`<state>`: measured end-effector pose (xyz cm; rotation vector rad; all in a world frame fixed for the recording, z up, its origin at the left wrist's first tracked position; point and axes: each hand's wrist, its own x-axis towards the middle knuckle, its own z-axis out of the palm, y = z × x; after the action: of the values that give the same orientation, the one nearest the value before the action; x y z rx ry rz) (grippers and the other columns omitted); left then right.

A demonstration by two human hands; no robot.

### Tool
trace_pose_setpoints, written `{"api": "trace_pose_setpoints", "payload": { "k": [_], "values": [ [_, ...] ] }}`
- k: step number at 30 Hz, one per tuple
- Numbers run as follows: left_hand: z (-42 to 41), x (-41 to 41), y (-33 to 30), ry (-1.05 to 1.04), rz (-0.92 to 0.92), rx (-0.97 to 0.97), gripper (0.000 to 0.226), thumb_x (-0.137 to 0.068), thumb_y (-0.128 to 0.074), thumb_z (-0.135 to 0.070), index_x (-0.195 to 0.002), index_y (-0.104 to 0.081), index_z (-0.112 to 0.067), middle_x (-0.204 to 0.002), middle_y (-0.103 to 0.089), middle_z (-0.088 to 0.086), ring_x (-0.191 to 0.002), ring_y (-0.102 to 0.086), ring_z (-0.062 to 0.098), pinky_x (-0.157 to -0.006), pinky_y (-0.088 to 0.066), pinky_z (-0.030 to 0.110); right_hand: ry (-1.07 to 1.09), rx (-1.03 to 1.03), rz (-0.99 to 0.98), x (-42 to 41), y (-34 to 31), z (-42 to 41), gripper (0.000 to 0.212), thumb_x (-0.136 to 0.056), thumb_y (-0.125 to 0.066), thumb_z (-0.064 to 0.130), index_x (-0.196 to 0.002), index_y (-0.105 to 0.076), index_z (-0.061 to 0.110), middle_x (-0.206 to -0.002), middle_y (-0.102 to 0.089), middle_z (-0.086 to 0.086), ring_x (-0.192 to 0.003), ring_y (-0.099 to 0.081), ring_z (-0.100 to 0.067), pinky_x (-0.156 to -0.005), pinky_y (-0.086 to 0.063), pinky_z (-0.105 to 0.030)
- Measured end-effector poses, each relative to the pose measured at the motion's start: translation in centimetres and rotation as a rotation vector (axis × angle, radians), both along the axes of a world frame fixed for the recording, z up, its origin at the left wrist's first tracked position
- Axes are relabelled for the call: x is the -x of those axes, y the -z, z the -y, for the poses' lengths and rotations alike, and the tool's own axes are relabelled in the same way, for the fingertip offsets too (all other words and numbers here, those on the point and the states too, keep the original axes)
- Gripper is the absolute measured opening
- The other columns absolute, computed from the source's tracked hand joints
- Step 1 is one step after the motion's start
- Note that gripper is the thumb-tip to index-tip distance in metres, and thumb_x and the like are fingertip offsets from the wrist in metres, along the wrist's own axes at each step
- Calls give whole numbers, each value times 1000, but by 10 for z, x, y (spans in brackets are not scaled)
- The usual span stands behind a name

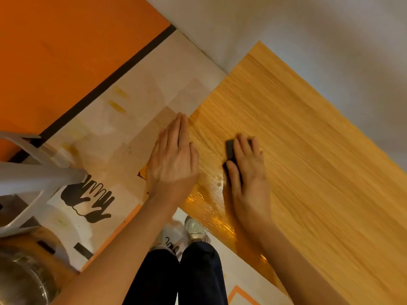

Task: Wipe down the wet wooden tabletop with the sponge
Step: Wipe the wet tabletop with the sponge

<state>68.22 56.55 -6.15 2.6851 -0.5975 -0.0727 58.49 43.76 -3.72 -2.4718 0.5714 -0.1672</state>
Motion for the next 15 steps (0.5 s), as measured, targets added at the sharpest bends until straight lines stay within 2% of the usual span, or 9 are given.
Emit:
{"api": "trace_pose_setpoints", "payload": {
  "k": [2,4,8,10,12,15],
  "values": [
    [-1,0,0,22,-10,7,58,-104,-25,-28,-156,-29,-3,-161,-35,13,-146,-39,24,-121,-16,32,-250,32,-14,5,-2,8,47,-104,-39,28,-149,-34,17,-158,-25,6,-150,-7,-11,-122,-16,-43],
    [-2,0,0,50,-24,33,58,-105,-25,-27,-157,-27,-3,-162,-32,14,-149,-34,24,-124,-12,32,-297,57,-11,-18,-1,46,46,-103,-41,27,-147,-37,14,-157,-30,2,-149,-12,-14,-120,-20,-47],
    [-18,11,-2,-38,-24,75,54,-105,-32,-24,-154,-33,0,-160,-36,16,-148,-34,27,-125,-10,32,63,23,37,-79,4,86,44,-104,-41,25,-145,-41,8,-155,-34,-6,-148,-15,-24,-120,-19,-49],
    [-29,22,-3,-117,-20,50,53,-106,-32,-25,-153,-36,0,-158,-39,17,-147,-37,28,-124,-16,35,86,20,38,-84,8,61,45,-104,-39,26,-146,-39,8,-156,-31,-6,-149,-13,-25,-121,-16,-47],
    [-33,30,-2,-160,-28,23,53,-107,-30,-26,-153,-36,1,-158,-39,17,-147,-37,30,-124,-21,41,-133,38,63,-72,8,23,46,-104,-39,28,-146,-39,9,-155,-31,-5,-149,-12,-22,-122,-13,-45],
    [-30,32,1,-192,-31,-4,54,-107,-28,-27,-154,-34,0,-158,-39,16,-146,-39,30,-124,-21,42,-553,132,122,-51,9,1,45,-101,-42,25,-140,-46,4,-150,-41,-11,-146,-24,-28,-119,-22,-48]
  ]
}}
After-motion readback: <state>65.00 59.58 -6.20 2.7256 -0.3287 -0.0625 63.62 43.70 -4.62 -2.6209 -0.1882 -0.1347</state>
